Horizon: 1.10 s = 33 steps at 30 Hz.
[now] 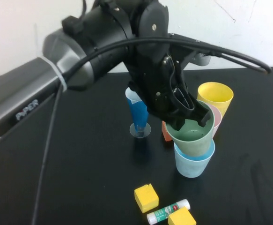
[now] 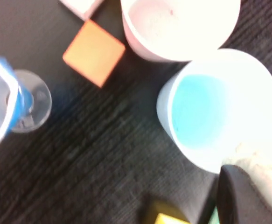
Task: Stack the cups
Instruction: Place the green cup on the blue cup, then pick up the yellow cup
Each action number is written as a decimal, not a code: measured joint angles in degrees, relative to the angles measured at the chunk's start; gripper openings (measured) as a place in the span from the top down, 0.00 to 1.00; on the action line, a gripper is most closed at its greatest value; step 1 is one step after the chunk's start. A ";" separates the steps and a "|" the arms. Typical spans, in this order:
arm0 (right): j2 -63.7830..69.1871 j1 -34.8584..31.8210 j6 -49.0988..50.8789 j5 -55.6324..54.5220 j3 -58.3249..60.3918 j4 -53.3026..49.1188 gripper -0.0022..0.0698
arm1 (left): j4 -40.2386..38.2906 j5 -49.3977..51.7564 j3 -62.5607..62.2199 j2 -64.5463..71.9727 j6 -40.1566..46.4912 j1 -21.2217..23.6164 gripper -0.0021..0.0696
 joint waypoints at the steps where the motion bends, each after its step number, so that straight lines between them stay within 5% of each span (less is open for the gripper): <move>1: 0.00 0.00 0.00 0.00 0.00 0.00 0.97 | 0.39 -0.85 0.00 0.49 0.00 -0.02 0.95; 13: 0.00 0.00 -0.04 0.00 0.00 0.00 0.97 | 4.10 -6.03 -0.25 6.14 -1.82 -0.02 0.94; 21: 0.00 0.00 -0.39 0.00 0.00 0.00 0.97 | 4.30 -6.80 -0.35 6.44 -1.96 -0.02 0.64; 24: 0.00 0.00 -1.23 -0.34 0.00 0.00 0.97 | 5.39 -6.80 -0.35 5.90 -1.96 -0.02 0.61; 33: 0.00 0.00 -1.69 0.11 0.00 1.31 0.97 | 12.94 -6.13 1.48 -4.21 -2.21 -0.02 0.93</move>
